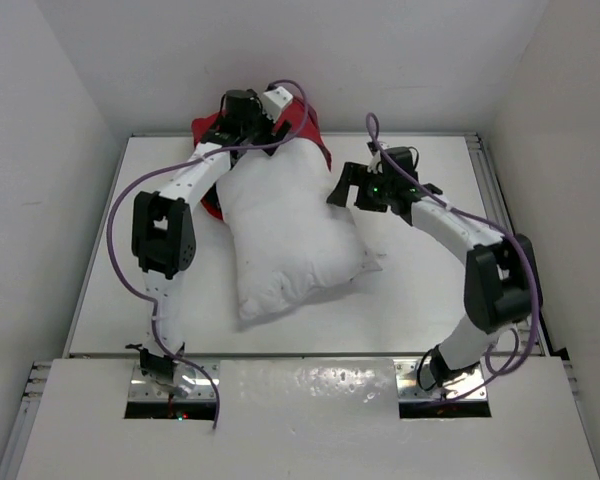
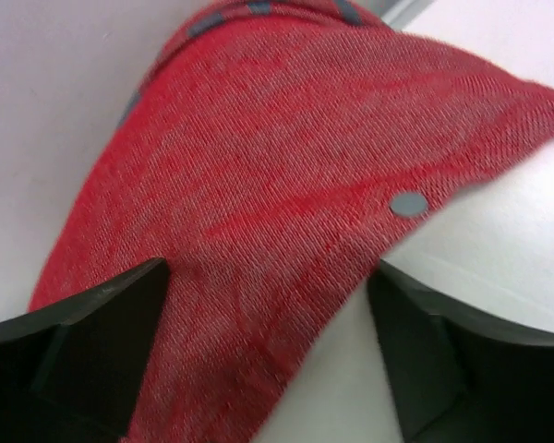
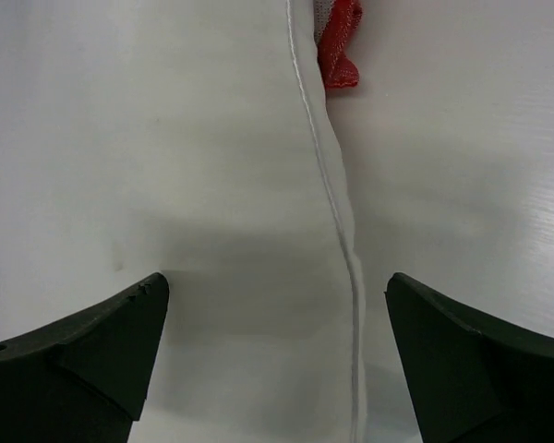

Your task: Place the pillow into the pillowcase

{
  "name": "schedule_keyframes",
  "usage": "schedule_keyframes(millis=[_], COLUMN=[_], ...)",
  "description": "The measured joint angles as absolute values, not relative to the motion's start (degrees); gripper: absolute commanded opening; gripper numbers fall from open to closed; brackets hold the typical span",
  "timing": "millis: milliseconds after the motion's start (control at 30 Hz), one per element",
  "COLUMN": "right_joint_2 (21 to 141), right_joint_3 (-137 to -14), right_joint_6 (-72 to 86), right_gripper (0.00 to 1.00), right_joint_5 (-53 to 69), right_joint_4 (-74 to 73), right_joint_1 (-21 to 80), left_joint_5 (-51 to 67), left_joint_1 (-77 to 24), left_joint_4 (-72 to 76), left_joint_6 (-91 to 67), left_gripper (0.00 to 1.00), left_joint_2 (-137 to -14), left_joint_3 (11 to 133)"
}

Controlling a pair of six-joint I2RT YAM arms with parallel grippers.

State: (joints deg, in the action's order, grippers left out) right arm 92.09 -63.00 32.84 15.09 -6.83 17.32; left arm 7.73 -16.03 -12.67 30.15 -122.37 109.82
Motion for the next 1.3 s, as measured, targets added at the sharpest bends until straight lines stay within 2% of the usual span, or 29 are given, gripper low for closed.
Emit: schedule_keyframes(millis=[33,67,100,133,167,200,233,267,300,333,367,400,567,700,867,1033,1300], right_joint_2=[94.1,96.4,98.2,100.1,101.5,103.0,104.2,105.8,107.0,108.2,109.1,109.8,109.9,105.7,90.8,78.0,76.2], right_joint_3=[-64.3,-65.8,-66.9,-68.1,-69.0,-70.0,-70.9,-72.3,-73.5,-74.8,-76.0,-77.0,-79.0,-76.8,-68.3,-62.6,-51.8], right_joint_6=[32.8,32.8,32.8,32.8,32.9,33.1,33.3,33.5,33.6,33.8,34.2,34.4,37.2,40.5,41.6,40.1,46.2], right_gripper=[0.99,0.99,0.99,0.99,0.99,0.99,0.94,0.72,0.59,0.4,0.07,0.0,0.0,0.0,0.0,0.0,0.0], right_joint_5=[15.2,15.7,16.3,17.1,17.7,19.0,20.2,21.6,23.0,24.3,25.6,26.4,27.7,25.3,19.0,11.4,-7.2], right_joint_4=[-7.1,-7.0,-6.7,-6.2,-5.7,-5.4,-4.9,-4.4,-4.2,-4.0,-4.0,-3.9,-2.4,2.8,10.8,18.3,14.9], right_joint_1=[17.3,17.4,17.6,17.9,18.2,18.5,18.7,18.9,19.1,19.3,19.7,20.0,21.9,23.3,25.5,30.0,33.5], left_joint_5=[7.8,7.9,8.4,9.1,9.7,10.5,11.2,12.2,13.1,14.5,15.9,17.5,23.5,24.8,24.6,26.5,27.4], left_joint_1=[-16.0,-15.9,-15.8,-15.6,-15.5,-15.4,-15.4,-15.3,-15.2,-15.0,-14.9,-14.8,-14.7,-15.9,-19.7,-25.8,-31.3], left_joint_4=[-12.1,-11.5,-11.1,-10.9,-10.7,-10.8,-11.4,-12.5,-13.5,-15.3,-17.1,-19.1,-32.6,-43.9,-50.5,-54.0,-54.7], left_joint_6=[29.9,29.7,29.1,28.8,28.4,28.6,28.7,28.6,28.6,28.6,28.6,28.7,31.7,35.7,37.1,37.3,38.9], left_gripper=[0.74,0.52,0.37,0.11,0.0,0.0,0.0,0.0,0.0,0.0,0.0,0.0,0.0,0.0,0.0,0.0,0.0], left_joint_2=[-123.0,-123.6,-124.1,-124.6,-124.9,-125.2,-125.3,-125.4,-125.4,-125.4,-125.4,-125.4,-124.8,-119.0,-106.3,-98.9,-96.0], left_joint_3=[110.4,111.1,111.8,112.4,112.9,113.3,113.7,114.6,115.4,116.7,118.1,119.9,130.6,131.0,123.2,118.8,103.9])
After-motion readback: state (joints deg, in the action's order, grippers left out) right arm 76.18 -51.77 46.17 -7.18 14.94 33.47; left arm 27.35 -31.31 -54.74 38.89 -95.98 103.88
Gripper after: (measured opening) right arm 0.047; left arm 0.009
